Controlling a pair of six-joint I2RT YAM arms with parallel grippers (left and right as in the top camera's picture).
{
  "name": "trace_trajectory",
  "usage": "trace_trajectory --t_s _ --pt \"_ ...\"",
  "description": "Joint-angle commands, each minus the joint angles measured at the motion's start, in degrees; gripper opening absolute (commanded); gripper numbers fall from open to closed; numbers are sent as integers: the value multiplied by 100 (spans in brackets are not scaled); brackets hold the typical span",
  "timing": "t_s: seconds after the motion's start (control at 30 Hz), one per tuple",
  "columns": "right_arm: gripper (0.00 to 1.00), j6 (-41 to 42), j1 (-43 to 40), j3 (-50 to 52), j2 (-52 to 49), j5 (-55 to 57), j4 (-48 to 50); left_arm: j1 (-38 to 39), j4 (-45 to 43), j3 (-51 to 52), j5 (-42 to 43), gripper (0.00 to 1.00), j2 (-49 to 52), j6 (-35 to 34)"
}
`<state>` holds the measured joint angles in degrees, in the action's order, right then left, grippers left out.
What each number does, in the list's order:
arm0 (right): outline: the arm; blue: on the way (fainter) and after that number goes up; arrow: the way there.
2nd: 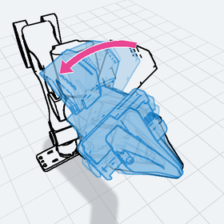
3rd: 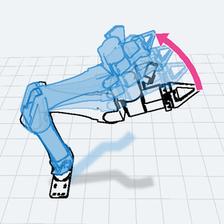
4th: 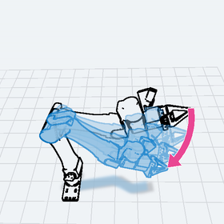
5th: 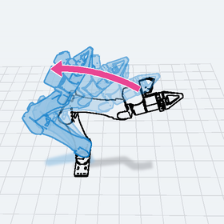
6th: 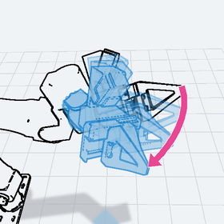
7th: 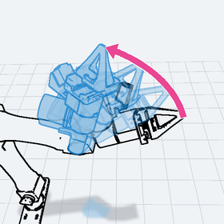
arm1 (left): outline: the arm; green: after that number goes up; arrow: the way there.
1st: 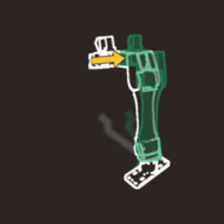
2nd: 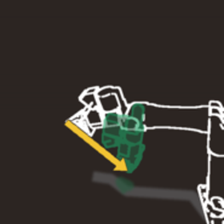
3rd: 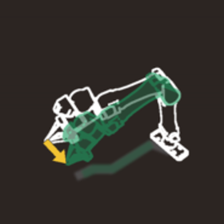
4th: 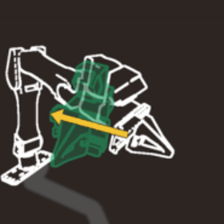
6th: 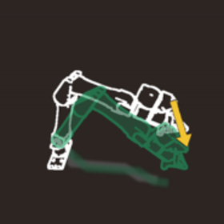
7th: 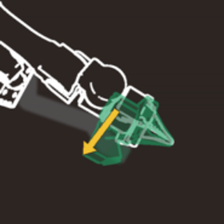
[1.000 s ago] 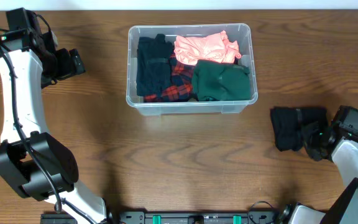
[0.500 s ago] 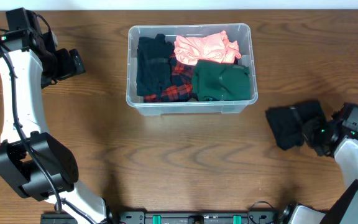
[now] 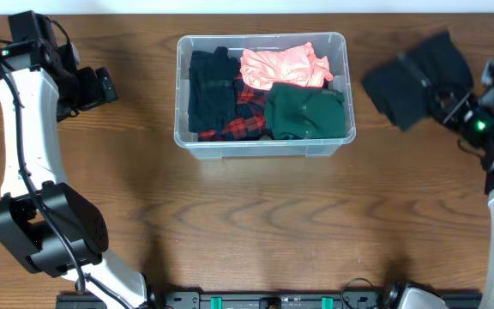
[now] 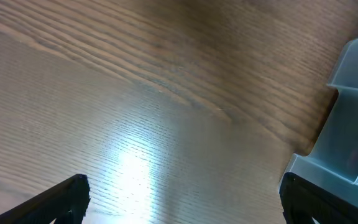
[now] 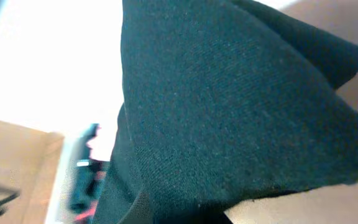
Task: Pack container
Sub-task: 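Grasp the folded black garment with the right gripper and lift it, then carry the black garment with the right gripper into the bin, then press and spread the black garment inside the bin with the right gripper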
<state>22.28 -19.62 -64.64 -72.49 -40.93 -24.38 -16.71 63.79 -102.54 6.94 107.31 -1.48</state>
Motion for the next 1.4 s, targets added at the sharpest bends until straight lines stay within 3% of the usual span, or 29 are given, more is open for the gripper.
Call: trace_trajectory --t_s 0.0,0.2,0.4,0.57,0.83,1.3,1.33,1.37 --pt "1 -129 623 -319 111 -605 393 -9 0 33 -7 98 -4 11" --pt "1 -116 2192 -319 -136 -380 1593 -9 0 33 -7 98 -4 11" --pt "1 -160 3751 -319 -901 645 2496 -9 0 33 -7 98 -4 11" --pt "1 -157 4555 -319 -1685 1119 3222 -9 -2 33 -7 98 -4 11" --pt "1 2 4968 -323 -2638 1121 4092 -9 0 33 -7 98 -4 11" --pt "1 -74 4881 -330 -2876 1217 3910 -9 0 33 -7 98 -4 11" --pt "11 -74 4870 -330 -2876 1228 3866 -9 0 33 -7 98 -4 11" --pt "31 -74 4863 -330 -2876 1228 3832 -9 0 33 -7 98 -4 11"
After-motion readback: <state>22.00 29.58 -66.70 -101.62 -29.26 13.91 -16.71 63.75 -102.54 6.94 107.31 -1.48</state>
